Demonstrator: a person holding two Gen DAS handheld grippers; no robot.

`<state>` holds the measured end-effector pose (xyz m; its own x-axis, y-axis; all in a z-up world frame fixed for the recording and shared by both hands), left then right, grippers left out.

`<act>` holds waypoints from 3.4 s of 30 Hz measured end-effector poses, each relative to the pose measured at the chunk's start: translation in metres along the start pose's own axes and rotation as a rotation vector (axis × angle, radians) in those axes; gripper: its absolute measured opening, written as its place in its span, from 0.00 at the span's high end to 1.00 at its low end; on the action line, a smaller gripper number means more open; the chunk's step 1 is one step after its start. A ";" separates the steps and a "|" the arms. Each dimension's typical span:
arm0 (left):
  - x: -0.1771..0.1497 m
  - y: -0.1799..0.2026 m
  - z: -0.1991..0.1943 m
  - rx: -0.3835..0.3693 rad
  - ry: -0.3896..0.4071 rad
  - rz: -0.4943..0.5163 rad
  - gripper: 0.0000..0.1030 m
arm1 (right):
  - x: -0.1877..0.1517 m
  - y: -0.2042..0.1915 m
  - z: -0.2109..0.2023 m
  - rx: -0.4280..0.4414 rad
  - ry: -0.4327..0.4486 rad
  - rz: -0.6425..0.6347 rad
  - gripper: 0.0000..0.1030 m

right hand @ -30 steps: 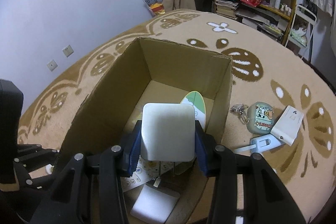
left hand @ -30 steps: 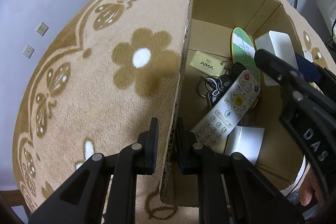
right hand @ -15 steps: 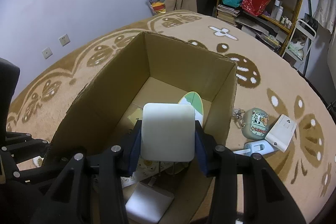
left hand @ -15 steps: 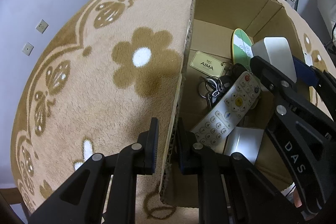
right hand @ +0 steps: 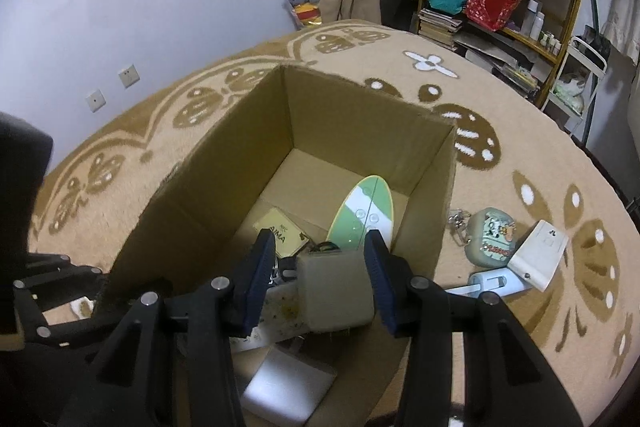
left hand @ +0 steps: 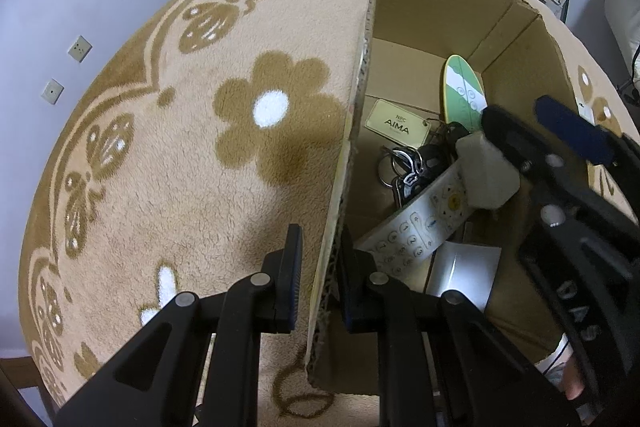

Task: Organize rigid objects
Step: 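Open the right tool to release the router into the box, then return the right tool to the pile and grasp the white power bank, then lift the white power bank with the right tool and carry it over the box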

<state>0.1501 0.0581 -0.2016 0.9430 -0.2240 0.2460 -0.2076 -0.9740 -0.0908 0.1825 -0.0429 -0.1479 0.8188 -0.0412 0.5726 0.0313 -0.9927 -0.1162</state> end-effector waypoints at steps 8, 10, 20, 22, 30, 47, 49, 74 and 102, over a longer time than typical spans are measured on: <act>0.000 -0.001 0.000 -0.001 0.002 -0.001 0.84 | 0.021 0.028 -0.023 0.015 0.079 0.091 0.25; 0.000 -0.001 0.000 0.001 0.002 0.000 0.84 | 0.027 0.036 -0.029 0.000 0.105 0.097 0.21; 0.001 -0.001 0.001 0.002 0.001 0.003 0.84 | 0.042 0.116 -0.030 -0.154 0.140 0.197 0.00; 0.000 -0.002 0.001 0.003 0.001 0.004 0.84 | 0.042 0.136 -0.026 -0.178 0.134 0.227 0.00; 0.000 0.000 0.003 0.008 -0.002 0.008 0.84 | 0.031 0.211 0.004 -0.264 0.062 0.367 0.00; 0.003 0.001 0.007 0.023 -0.010 0.016 0.84 | 0.000 0.257 0.068 -0.338 -0.159 0.454 0.00; 0.004 0.001 0.007 0.025 -0.010 0.018 0.84 | -0.002 0.258 0.073 -0.363 -0.178 0.435 0.00; 0.004 0.001 0.010 0.032 -0.016 0.017 0.84 | -0.037 0.259 0.043 -0.304 -0.217 0.397 0.50; 0.005 0.006 0.007 0.079 -0.016 0.041 0.84 | 0.048 0.141 -0.061 -0.097 0.054 0.210 0.50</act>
<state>0.1551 0.0513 -0.2080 0.9384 -0.2624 0.2250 -0.2255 -0.9581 -0.1769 0.1911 -0.1915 -0.0868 0.7700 -0.2509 0.5867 -0.1937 -0.9680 -0.1597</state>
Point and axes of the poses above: each gripper's, at about its wrist camera, not at the fingertips, and z roughly the way its jaws point, y to its right, x to its top, the point moved 7 cm from there along z, roughly the way its jaws point, and after that the axes turned 6 degrees about z, right-handed, at the moved point
